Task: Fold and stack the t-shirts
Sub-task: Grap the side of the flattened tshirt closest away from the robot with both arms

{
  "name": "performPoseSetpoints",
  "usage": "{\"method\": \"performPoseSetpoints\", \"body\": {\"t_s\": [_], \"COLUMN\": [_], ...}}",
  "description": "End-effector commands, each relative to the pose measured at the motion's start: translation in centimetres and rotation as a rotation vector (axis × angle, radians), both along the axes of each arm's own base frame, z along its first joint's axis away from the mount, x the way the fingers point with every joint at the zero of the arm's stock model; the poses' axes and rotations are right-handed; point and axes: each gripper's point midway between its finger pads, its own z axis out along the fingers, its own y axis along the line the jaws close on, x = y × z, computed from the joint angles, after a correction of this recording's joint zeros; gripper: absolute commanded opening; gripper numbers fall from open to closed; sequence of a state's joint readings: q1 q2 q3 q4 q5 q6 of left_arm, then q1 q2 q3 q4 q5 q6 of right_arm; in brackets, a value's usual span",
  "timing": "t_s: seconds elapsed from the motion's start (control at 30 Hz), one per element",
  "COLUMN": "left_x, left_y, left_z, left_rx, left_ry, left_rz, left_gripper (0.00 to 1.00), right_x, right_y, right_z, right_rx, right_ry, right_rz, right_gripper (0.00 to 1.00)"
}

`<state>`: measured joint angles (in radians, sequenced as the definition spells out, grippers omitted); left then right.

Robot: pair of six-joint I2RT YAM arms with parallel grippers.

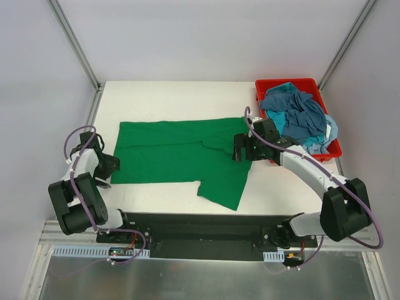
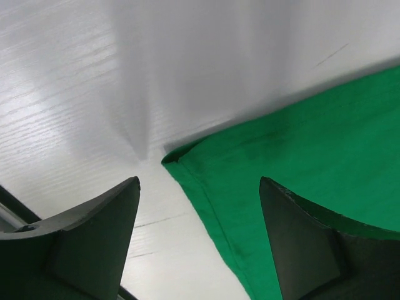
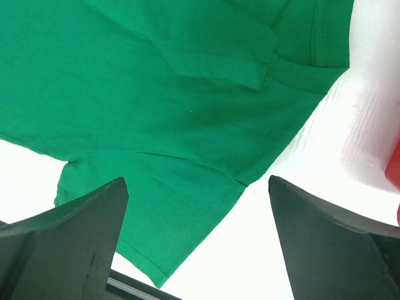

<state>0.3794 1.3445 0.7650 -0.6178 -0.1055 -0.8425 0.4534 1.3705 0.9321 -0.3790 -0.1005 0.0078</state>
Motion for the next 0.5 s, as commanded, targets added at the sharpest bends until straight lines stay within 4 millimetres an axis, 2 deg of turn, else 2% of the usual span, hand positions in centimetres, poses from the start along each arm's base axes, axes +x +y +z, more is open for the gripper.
{"method": "performPoseSetpoints", "body": {"t_s": [0.0,0.27,0.33,0.47], "left_x": [-0.1,-1.3,-1.1,-0.3], "left_y": [-0.3,-0.3,-0.3,-0.1], "left_z": [-1.6,-3.4,-3.4,-3.6], "left_rx": [-0.03,-0.028,-0.035,-0.035], "left_ry": [0.022,0.077,0.077,0.067], "left_rz": [0.062,0.1,0.095,0.08], "left_gripper": [0.74,0.56,0.46,0.45], "right_x": [0.2,-0.1,-0.4,-0.9], "right_y": [0.0,-0.3,-0.4,-0.5], "right_z": [1.7,1.4,1.2,1.0], "right_rx": [0.025,0.017,0.01,0.01], "right_ry": [-0.053,-0.044,-0.033,-0.02], "right_rz": [-0.009,-0.006,-0.005,-0.002], "right_gripper": [0.96,0.96,0.96,0.96]}}
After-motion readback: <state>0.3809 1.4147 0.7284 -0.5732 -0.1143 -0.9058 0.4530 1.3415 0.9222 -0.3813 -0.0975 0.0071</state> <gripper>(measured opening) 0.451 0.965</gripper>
